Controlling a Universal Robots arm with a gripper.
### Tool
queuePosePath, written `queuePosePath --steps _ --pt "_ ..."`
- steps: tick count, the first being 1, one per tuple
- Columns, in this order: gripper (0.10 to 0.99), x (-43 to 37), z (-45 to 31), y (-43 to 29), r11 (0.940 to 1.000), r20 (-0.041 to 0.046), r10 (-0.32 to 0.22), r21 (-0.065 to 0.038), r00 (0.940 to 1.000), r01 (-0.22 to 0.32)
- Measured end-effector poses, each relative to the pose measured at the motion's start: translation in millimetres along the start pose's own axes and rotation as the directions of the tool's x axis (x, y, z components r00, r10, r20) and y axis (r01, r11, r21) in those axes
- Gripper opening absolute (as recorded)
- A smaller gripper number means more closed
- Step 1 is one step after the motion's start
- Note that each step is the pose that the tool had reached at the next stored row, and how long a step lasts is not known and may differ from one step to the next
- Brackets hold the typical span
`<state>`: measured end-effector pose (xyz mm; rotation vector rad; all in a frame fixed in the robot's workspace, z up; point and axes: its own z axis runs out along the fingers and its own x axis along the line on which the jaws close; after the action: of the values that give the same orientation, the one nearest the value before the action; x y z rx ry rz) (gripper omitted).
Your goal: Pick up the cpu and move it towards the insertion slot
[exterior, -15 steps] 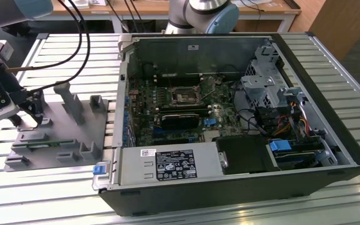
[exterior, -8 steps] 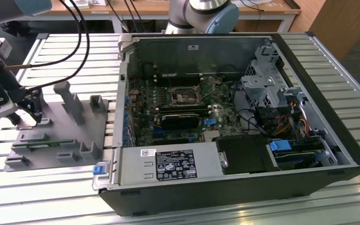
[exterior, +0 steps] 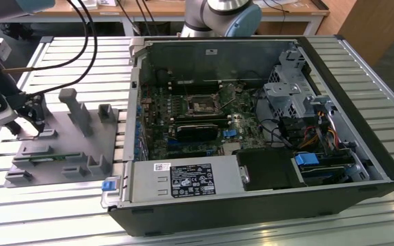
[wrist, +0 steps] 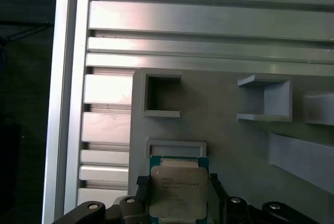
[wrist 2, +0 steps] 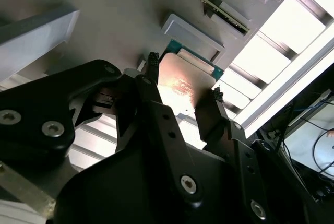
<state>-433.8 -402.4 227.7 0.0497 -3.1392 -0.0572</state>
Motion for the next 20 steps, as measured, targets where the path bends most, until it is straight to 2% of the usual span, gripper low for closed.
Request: queuePosePath --steps 20 --pt "0.529 0.0 -12.7 0.9 1.0 0.0 0.0 0.0 1.0 0.0"
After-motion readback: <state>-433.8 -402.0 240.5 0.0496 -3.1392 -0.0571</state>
